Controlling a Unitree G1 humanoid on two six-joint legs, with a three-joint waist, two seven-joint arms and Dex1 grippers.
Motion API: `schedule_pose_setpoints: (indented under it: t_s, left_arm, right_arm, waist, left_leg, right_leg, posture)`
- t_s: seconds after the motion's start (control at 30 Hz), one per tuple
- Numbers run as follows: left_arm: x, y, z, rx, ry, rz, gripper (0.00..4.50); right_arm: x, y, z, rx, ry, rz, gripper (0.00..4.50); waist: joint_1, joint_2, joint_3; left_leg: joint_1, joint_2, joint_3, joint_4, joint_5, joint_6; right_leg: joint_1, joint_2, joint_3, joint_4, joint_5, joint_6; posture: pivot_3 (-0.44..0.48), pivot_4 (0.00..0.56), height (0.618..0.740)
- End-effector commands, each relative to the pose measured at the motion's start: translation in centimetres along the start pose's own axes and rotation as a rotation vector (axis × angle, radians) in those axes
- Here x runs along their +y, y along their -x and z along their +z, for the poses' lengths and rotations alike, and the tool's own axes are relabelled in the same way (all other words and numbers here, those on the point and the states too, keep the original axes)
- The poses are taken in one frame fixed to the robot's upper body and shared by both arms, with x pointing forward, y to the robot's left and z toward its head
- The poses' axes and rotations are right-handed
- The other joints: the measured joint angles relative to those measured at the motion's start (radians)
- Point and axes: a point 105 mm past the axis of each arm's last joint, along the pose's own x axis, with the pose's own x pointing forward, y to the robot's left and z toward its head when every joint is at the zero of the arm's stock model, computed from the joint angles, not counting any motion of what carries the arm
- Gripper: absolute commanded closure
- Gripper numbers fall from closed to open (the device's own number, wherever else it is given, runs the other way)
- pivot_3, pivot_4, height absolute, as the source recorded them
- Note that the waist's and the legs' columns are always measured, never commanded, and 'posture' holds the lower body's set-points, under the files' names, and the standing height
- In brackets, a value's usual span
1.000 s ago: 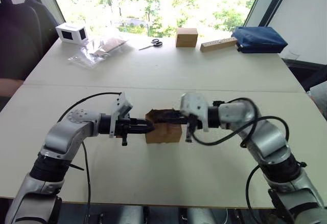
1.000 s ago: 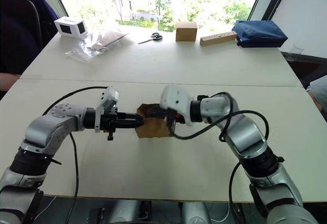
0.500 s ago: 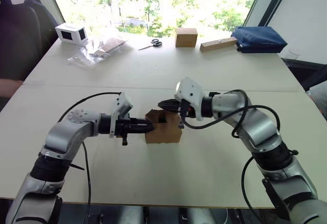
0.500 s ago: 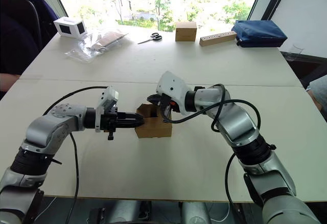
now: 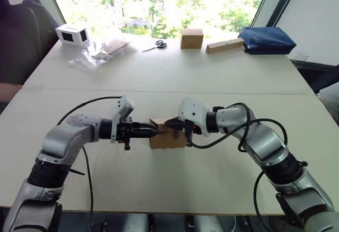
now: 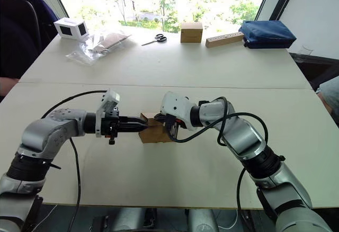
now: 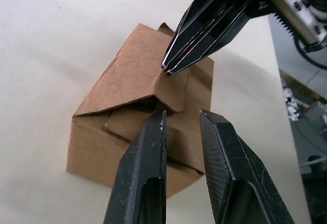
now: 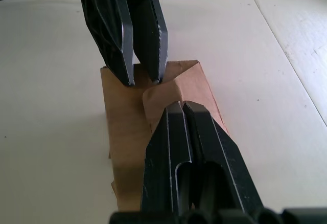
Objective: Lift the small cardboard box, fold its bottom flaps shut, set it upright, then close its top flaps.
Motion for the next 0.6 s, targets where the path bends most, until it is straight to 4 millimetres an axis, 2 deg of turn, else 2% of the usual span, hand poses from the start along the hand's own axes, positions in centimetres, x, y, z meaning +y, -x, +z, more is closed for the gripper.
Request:
schedule_pose_setpoints:
  t_s: [0.03, 0.23, 0.43, 0.57, 0.6]
  left_arm:
    - [0.5, 0.5, 2.9, -0.1, -0.031, 0.032, 3.49]
    - [1.0, -0.1, 3.6, -0.136, -0.039, 0.064, 3.49]
    - [2.8, -1.8, 2.5, -0.117, -0.04, 0.151, 3.49]
    - [3.1, -2.1, 2.2, -0.111, -0.064, 0.169, 3.49]
    - [3.1, -2.1, 2.2, -0.116, -0.059, 0.166, 3.76]
  right_arm:
    - [0.1, 0.1, 1.1, -0.025, 0.041, -0.008, 4.5]
    - [0.2, -0.1, 0.9, -0.018, 0.046, -0.009, 4.5]
    - [0.2, -0.1, 0.9, -0.017, 0.05, -0.011, 4.5]
    - [0.2, 0.1, 1.0, -0.02, 0.049, -0.019, 4.5]
    - [0.2, 0.1, 1.0, -0.021, 0.049, -0.021, 4.5]
  waist:
    - [0.003, 0.0, 0.0]
    - [0.001, 0.0, 0.0]
    - [0.002, 0.0, 0.0]
    - [0.002, 0.0, 0.0]
    - [0.001, 0.0, 0.0]
  left_leg:
    - [0.0, 0.0, 0.0, 0.0, 0.0, 0.0]
    - [0.0, -0.001, 0.0, 0.0, 0.0, 0.0]
    - [0.0, -0.001, 0.0, 0.0, 0.0, 0.0]
    - [0.0, -0.001, 0.0, 0.0, 0.0, 0.0]
    - [0.0, -0.001, 0.0, 0.0, 0.0, 0.0]
  right_leg:
    - [0.0, 0.0, 0.0, 0.0, 0.0, 0.0]
    - [0.0, -0.001, 0.0, 0.0, 0.0, 0.0]
    - [0.0, 0.0, 0.0, 0.0, 0.0, 0.0]
    - [0.0, 0.0, 0.0, 0.0, 0.0, 0.0]
    - [0.0, 0.0, 0.0, 0.0, 0.0, 0.0]
  posture:
    - [0.0, 0.15, 0.74]
    - [0.0, 0.15, 0.74]
    - [0.0, 0.15, 0.74]
    - [0.0, 0.15, 0.74]
    - [0.0, 0.15, 0.74]
